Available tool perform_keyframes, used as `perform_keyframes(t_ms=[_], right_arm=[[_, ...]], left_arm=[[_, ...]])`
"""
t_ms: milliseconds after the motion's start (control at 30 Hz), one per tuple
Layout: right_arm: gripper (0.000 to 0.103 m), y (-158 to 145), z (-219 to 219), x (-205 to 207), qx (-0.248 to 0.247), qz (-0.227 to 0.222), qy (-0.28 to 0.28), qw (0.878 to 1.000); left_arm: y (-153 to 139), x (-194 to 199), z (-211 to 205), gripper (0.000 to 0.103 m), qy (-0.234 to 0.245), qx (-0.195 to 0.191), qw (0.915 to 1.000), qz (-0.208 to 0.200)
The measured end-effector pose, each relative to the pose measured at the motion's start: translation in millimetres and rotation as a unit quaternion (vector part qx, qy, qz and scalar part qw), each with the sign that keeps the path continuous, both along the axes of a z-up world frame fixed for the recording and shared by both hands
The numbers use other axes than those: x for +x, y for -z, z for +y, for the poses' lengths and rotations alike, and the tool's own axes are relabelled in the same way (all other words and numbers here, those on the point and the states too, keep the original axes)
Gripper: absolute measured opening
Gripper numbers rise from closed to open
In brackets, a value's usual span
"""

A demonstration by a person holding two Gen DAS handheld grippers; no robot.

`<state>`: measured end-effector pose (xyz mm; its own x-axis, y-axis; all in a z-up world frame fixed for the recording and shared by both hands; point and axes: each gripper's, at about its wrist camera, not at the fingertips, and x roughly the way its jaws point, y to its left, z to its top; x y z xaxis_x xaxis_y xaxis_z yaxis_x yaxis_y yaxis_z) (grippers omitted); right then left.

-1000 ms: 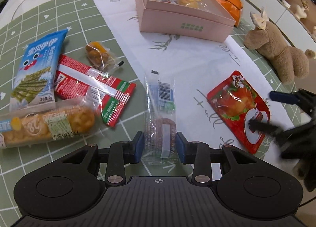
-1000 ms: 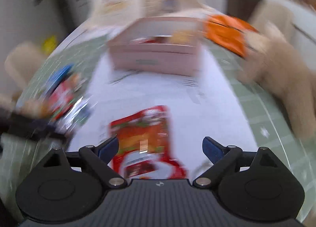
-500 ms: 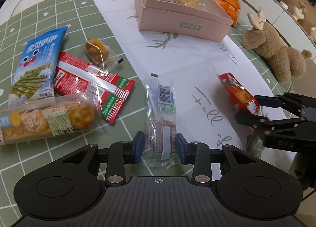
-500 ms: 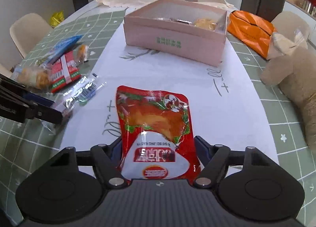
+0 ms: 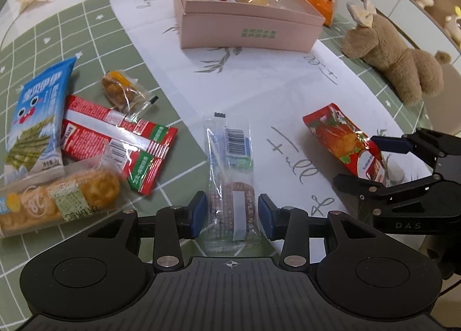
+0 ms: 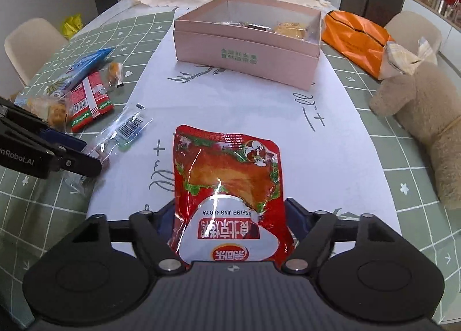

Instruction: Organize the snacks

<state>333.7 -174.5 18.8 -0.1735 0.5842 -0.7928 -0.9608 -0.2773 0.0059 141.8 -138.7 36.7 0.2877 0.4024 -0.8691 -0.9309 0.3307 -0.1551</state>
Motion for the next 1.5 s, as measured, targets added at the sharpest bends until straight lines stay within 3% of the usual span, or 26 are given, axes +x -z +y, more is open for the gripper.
perform_keyframes(t_ms=[167, 267, 300, 367, 467, 667, 800, 900, 933, 967, 1033, 1133, 1267, 1400, 1500], right_arm=[[0.094, 8, 5, 1, -0.018, 0.013, 0.014, 1.0], [0.095, 9, 5, 4, -0.013, 0.024, 0.015, 1.0], [0.095, 8, 6, 4, -0.016, 0.023, 0.014, 1.0], [0.073, 1, 6, 7, -0.017, 0.028, 0.012, 0.999], [0.066, -15, 5, 15, -0.017, 0.061, 0.015, 0.998], [0.066, -50, 3, 22, 0.028, 0.065, 0.029, 0.997], [0.066, -57, 3, 20, 0.05, 0.025, 0.035, 0.998], [0.066, -60, 0, 23, 0.054, 0.011, 0.042, 0.998], [0.066, -61, -1, 24, 0.054, 0.011, 0.044, 0.998], [0.066, -64, -2, 27, 0.056, 0.011, 0.046, 0.997], [0.066, -71, -6, 31, 0.065, 0.012, 0.05, 0.997], [0.066, -87, -8, 37, 0.086, 0.009, 0.059, 0.995], [0.067, -105, -5, 39, 0.113, -0.001, 0.063, 0.992], [0.067, -96, 2, 34, 0.101, -0.008, 0.062, 0.993], [0.067, -72, 6, 27, 0.067, -0.012, 0.062, 0.996]], left_arm=[[1, 3, -3, 0.044, 0.007, 0.008, 0.9999, 0.011], [1, 2, -3, 0.044, 0.006, 0.01, 0.9999, 0.011], [0, 2, -3, 0.044, 0.006, 0.011, 0.9999, 0.011], [0, 1, -3, 0.044, 0.005, 0.011, 0.9999, 0.009], [0, 0, -2, 0.044, 0.003, 0.01, 0.9999, 0.007], [1, 1, -4, 0.044, 0.009, 0.015, 0.9998, 0.013], [1, 2, -6, 0.043, 0.015, 0.021, 0.9994, 0.021], [0, -3, -4, 0.04, 0.006, 0.014, 0.9999, 0.003], [-2, -5, -4, 0.035, 0.005, 0.016, 0.9998, -0.006], [-4, -7, -4, 0.023, 0.005, 0.022, 0.9997, -0.012], [-13, -11, -3, 0.018, 0.008, 0.04, 0.9988, -0.026], [-28, -13, 4, 0.018, 0.012, 0.059, 0.9971, -0.048], [-39, -17, 18, 0.018, 0.006, 0.058, 0.9976, -0.038], [-35, -20, 16, 0.02, 0.003, 0.037, 0.9986, -0.036], [-24, -5, 5, 0.022, 0.036, 0.028, 0.9989, -0.011]])
